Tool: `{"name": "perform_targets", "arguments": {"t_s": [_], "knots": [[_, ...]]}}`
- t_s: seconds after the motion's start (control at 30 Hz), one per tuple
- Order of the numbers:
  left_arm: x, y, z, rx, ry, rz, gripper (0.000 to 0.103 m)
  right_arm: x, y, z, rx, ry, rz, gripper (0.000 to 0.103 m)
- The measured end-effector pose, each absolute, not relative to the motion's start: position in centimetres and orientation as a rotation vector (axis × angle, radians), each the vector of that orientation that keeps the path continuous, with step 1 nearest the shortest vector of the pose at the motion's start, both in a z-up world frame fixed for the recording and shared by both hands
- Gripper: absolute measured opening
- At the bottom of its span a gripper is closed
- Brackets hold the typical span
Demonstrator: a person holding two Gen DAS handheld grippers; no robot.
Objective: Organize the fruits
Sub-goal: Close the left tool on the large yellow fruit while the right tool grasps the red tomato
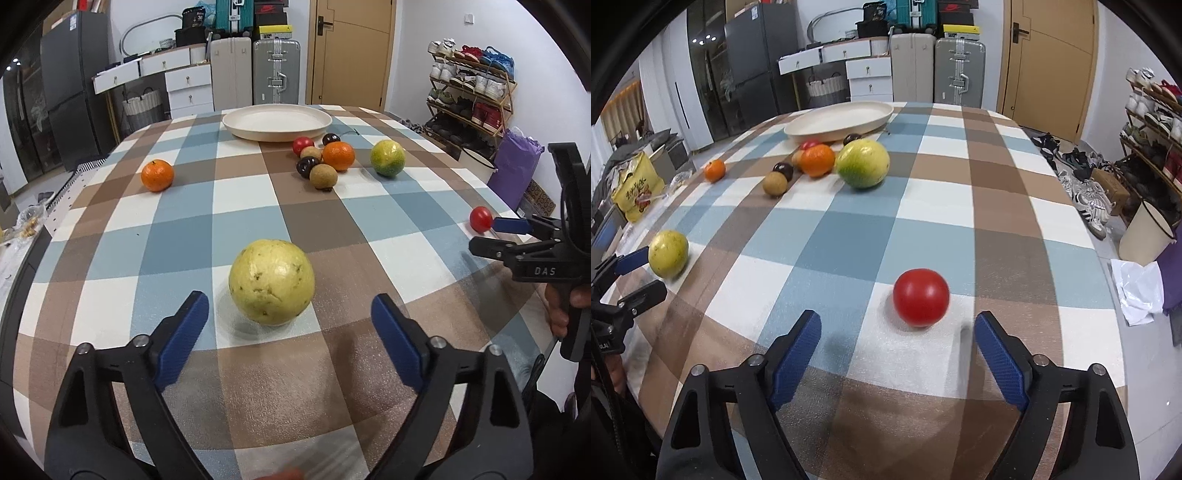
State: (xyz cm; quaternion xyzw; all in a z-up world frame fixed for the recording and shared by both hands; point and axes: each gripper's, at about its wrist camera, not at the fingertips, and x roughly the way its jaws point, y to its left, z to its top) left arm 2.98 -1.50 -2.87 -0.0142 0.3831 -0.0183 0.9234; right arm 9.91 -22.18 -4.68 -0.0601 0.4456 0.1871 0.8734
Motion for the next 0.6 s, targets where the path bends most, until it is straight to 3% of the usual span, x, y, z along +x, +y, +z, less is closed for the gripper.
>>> {"name": "perform_targets", "arguments": {"t_s": [0.17,0.43,0.6], "knots": [[3.24,-1.82,-3.37,-0.030,0.811,-0.064,0.073,10.39,-22.03,-4.85,-0.135,0.932,0.378,0.084],[3.32,-2.16,-3.55,-0.045,0.814,-0.127,0.033,10.83,-22.19,-4.75,-0.147,0.921,0.363,0.068],[3.07,-2.06,-3.32,-0.057,0.794,-0.140,0.020,10.73,-22.71,-4.66,-0.123,0.919,0.370,0.068]]}}
